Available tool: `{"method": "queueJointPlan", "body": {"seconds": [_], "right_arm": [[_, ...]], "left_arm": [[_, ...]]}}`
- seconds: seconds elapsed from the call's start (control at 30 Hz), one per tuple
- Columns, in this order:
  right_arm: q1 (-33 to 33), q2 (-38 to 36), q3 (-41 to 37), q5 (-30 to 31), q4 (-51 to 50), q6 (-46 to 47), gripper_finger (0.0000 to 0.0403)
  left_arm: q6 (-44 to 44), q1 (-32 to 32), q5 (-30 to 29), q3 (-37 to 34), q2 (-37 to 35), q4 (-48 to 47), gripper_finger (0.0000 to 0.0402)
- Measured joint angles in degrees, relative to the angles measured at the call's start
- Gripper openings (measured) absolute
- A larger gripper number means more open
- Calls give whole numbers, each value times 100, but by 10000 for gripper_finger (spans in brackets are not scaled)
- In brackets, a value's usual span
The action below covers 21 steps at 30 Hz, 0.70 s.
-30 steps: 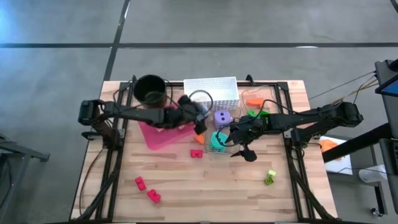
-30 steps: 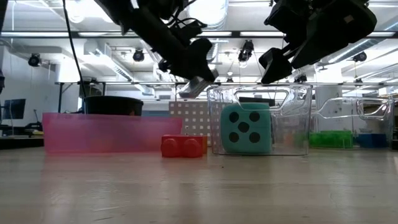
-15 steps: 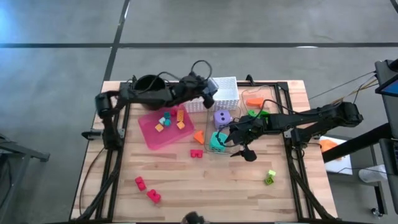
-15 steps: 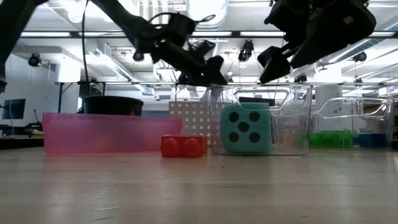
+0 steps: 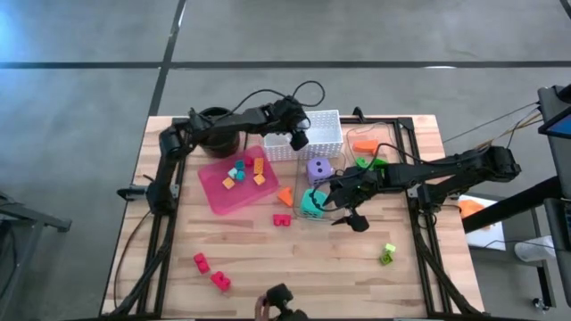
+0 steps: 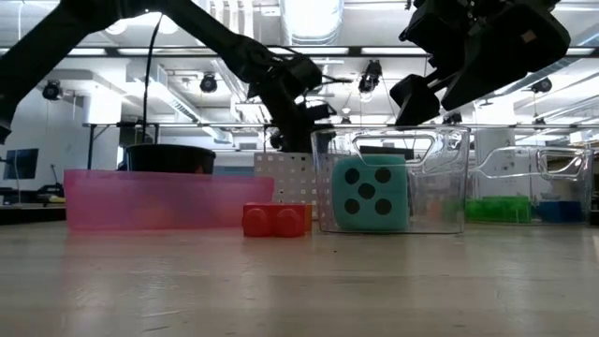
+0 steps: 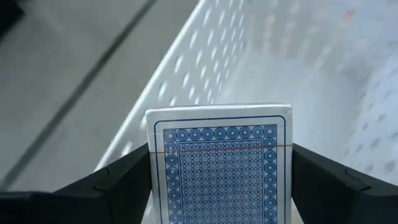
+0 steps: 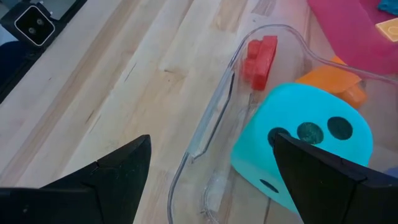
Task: Pick & Place Toys
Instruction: Put the blue playing card box into the white bin
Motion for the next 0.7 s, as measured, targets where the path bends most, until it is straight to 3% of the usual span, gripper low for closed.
{"method": "queueJointPlan", "body": {"seconds": [0.13,0.43,0.7], "right_arm": [[0,2,-7,0,7,2,333],[0,2,-15,0,-1,3,333],[0,2,-15,0,0,2,333]], "left_arm": [[-52,94,108,-133,11,-251,336],[-255,150,453,-335,-40,-160,322],[-216,166,453,-345,-33,-71,365]]}}
